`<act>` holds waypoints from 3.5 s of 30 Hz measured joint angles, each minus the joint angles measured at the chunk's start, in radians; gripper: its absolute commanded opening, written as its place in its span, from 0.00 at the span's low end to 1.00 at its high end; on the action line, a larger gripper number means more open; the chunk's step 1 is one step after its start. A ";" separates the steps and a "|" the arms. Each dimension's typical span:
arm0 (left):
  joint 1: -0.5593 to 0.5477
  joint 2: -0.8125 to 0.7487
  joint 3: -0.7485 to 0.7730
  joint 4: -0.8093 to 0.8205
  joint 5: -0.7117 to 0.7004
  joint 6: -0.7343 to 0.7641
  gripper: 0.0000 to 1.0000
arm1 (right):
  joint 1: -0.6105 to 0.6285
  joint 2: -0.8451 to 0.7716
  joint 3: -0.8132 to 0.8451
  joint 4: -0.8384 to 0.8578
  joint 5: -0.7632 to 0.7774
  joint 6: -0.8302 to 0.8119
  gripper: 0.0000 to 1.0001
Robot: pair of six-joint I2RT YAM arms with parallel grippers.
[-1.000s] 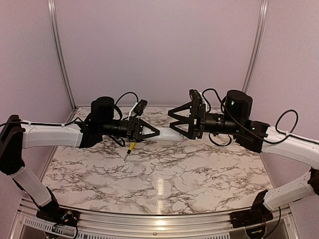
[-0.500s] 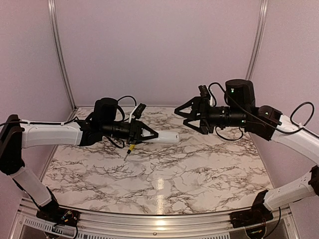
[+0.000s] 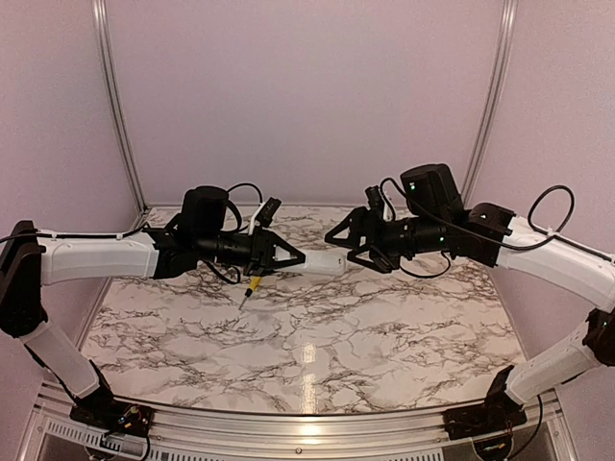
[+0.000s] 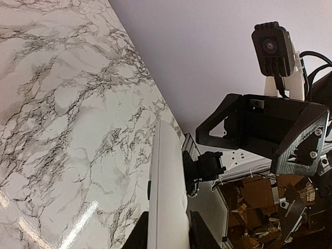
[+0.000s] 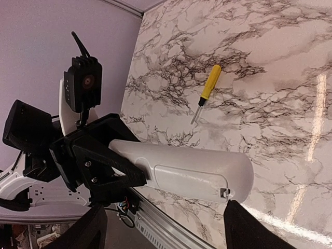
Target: Unload the batteries from the remote control
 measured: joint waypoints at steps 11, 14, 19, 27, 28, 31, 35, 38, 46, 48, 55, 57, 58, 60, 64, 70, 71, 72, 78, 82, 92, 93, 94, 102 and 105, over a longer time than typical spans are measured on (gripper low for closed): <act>0.000 0.000 0.000 0.001 0.005 -0.003 0.00 | 0.000 0.021 0.018 0.002 0.000 -0.016 0.76; 0.000 0.000 0.000 0.001 0.009 -0.006 0.00 | 0.000 0.025 0.020 0.002 0.000 -0.018 0.76; 0.000 0.003 0.000 0.002 0.016 -0.011 0.00 | 0.000 0.031 0.020 0.002 0.000 -0.023 0.76; 0.000 0.013 0.016 0.005 0.028 -0.016 0.00 | 0.000 0.037 0.020 0.002 0.000 -0.032 0.76; 0.000 0.013 0.016 0.006 0.031 -0.016 0.00 | 0.000 0.039 0.020 0.002 0.000 -0.032 0.76; 0.000 0.013 0.016 0.006 0.031 -0.017 0.00 | 0.000 0.042 0.020 0.002 0.001 -0.033 0.76; 0.001 0.014 0.016 0.006 0.032 -0.017 0.00 | 0.000 0.042 0.020 0.001 0.002 -0.036 0.76; 0.001 0.017 0.018 0.006 0.034 -0.017 0.00 | 0.000 0.042 0.020 -0.001 0.002 -0.036 0.76; 0.003 0.025 0.027 0.006 0.042 -0.017 0.00 | 0.000 0.042 0.020 -0.002 0.002 -0.037 0.76; 0.005 0.026 0.027 0.006 0.042 -0.017 0.00 | 0.000 0.042 0.020 -0.002 0.002 -0.037 0.76; 0.005 0.027 0.027 0.007 0.043 -0.018 0.00 | 0.000 0.042 0.019 -0.002 0.002 -0.039 0.76; 0.006 0.030 0.027 0.008 0.047 -0.021 0.00 | 0.000 0.042 0.018 -0.002 0.002 -0.039 0.76; 0.006 0.031 0.027 0.010 0.048 -0.021 0.00 | 0.000 0.042 0.018 -0.002 0.002 -0.039 0.76; 0.006 0.031 0.027 0.010 0.049 -0.022 0.00 | 0.000 0.042 0.018 -0.002 0.002 -0.039 0.76; 0.008 0.031 0.027 0.013 0.049 -0.026 0.00 | 0.000 0.042 0.018 -0.002 0.002 -0.039 0.76; 0.010 0.037 0.027 0.019 0.056 -0.035 0.00 | 0.000 0.042 0.008 0.007 0.001 -0.039 0.76; 0.011 0.039 0.027 0.019 0.057 -0.037 0.00 | 0.000 0.042 0.005 0.012 0.000 -0.039 0.76; 0.011 0.040 0.027 0.020 0.058 -0.040 0.00 | 0.000 0.042 0.004 0.016 -0.002 -0.037 0.76; 0.012 0.042 0.027 0.033 0.056 -0.046 0.00 | 0.001 0.041 -0.007 0.056 -0.036 -0.015 0.76; 0.017 0.042 0.027 0.070 0.056 -0.055 0.00 | 0.001 0.038 -0.008 0.088 -0.067 0.014 0.76; 0.017 0.051 0.026 0.115 0.057 -0.074 0.00 | -0.002 0.029 0.019 0.064 -0.061 0.012 0.77; 0.017 0.051 0.027 0.114 0.057 -0.074 0.00 | -0.006 0.028 0.029 0.048 -0.051 0.005 0.77; 0.017 0.051 0.027 0.113 0.056 -0.074 0.00 | -0.008 0.024 0.042 0.031 -0.040 -0.004 0.77; 0.017 0.059 0.051 0.083 0.055 -0.074 0.00 | -0.029 0.003 0.088 -0.052 0.022 -0.045 0.77; 0.017 0.064 0.066 0.077 0.049 -0.077 0.00 | -0.029 0.011 0.094 -0.068 0.027 -0.055 0.77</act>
